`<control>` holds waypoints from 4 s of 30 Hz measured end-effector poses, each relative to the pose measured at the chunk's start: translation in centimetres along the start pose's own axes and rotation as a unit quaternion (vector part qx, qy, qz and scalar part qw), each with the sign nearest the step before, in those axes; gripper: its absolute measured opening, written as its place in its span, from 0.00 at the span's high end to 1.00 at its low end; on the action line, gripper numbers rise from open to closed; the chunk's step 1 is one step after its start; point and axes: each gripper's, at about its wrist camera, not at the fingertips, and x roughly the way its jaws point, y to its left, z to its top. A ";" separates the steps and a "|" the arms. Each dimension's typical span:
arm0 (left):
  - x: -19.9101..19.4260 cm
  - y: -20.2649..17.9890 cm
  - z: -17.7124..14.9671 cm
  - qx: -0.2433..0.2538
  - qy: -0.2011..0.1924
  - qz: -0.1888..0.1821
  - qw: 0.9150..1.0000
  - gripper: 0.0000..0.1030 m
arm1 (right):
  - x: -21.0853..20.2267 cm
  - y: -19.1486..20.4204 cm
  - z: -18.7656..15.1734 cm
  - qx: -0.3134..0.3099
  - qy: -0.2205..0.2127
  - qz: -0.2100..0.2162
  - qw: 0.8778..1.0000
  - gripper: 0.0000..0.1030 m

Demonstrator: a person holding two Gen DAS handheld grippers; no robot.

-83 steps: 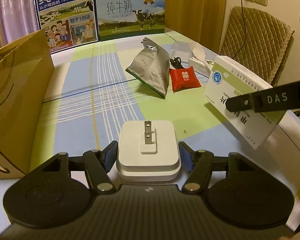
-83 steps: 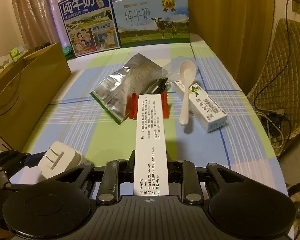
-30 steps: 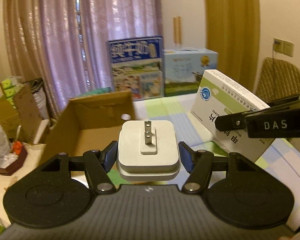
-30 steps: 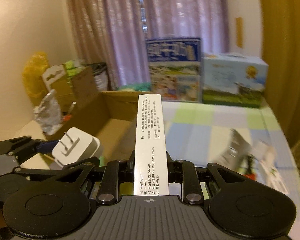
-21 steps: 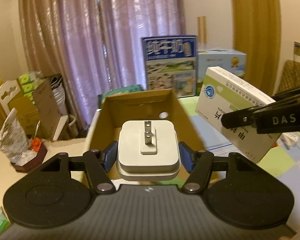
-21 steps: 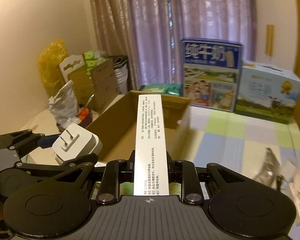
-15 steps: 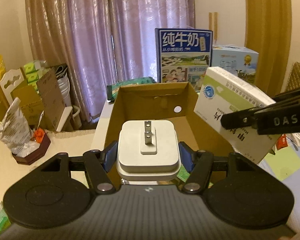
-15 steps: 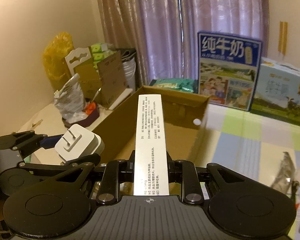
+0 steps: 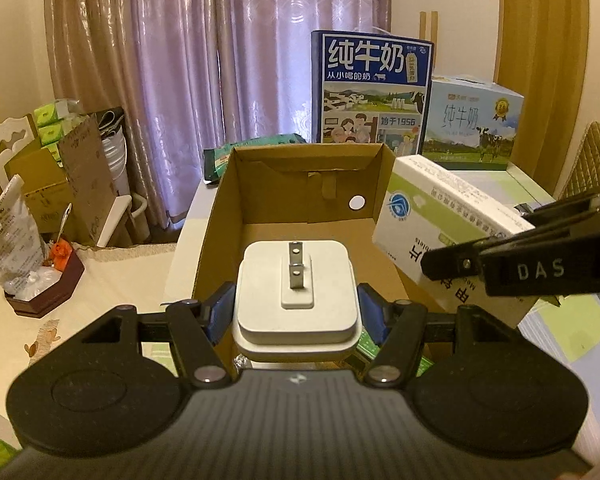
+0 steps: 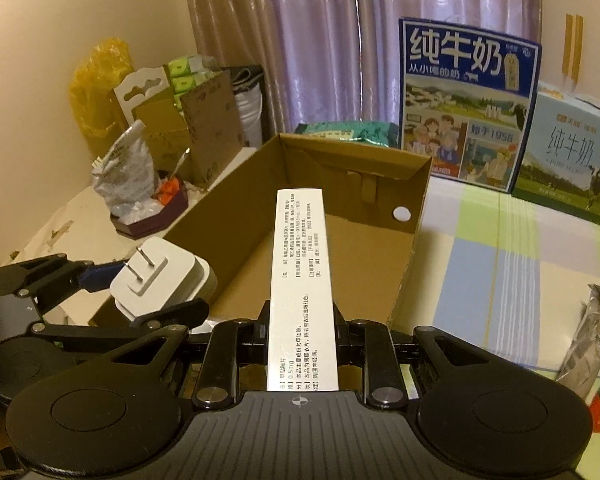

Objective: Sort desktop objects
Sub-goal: 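Carry the plug charger with the left gripper while the right carries the white box to the cardboard box, then open the left gripper over the cardboard box while the right releases the white box inside, then move both open grippers back over the foil bag and white ointment box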

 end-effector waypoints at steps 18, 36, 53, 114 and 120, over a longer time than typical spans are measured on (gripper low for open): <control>-0.2 1.7 -0.5 -0.023 -0.005 0.005 1.000 0.42 | 1.4 -0.3 -0.2 0.009 0.008 -0.002 1.000 0.79; -2.4 0.8 -0.7 -0.026 -0.015 0.004 1.000 0.41 | -2.0 -2.3 -0.8 0.030 -0.033 -0.004 0.999 0.46; -6.2 -5.1 0.1 0.008 -0.026 -0.013 1.000 0.37 | -11.5 -9.1 -7.0 0.070 -0.049 -0.046 0.995 0.27; 2.5 -27.5 -0.8 0.128 0.044 -0.154 0.979 0.04 | -16.7 -29.5 -18.5 0.184 -0.016 -0.187 0.965 0.02; 5.0 -29.1 -0.7 0.142 0.053 -0.155 0.976 0.04 | -15.3 -31.3 -18.7 0.166 -0.005 -0.189 0.968 0.02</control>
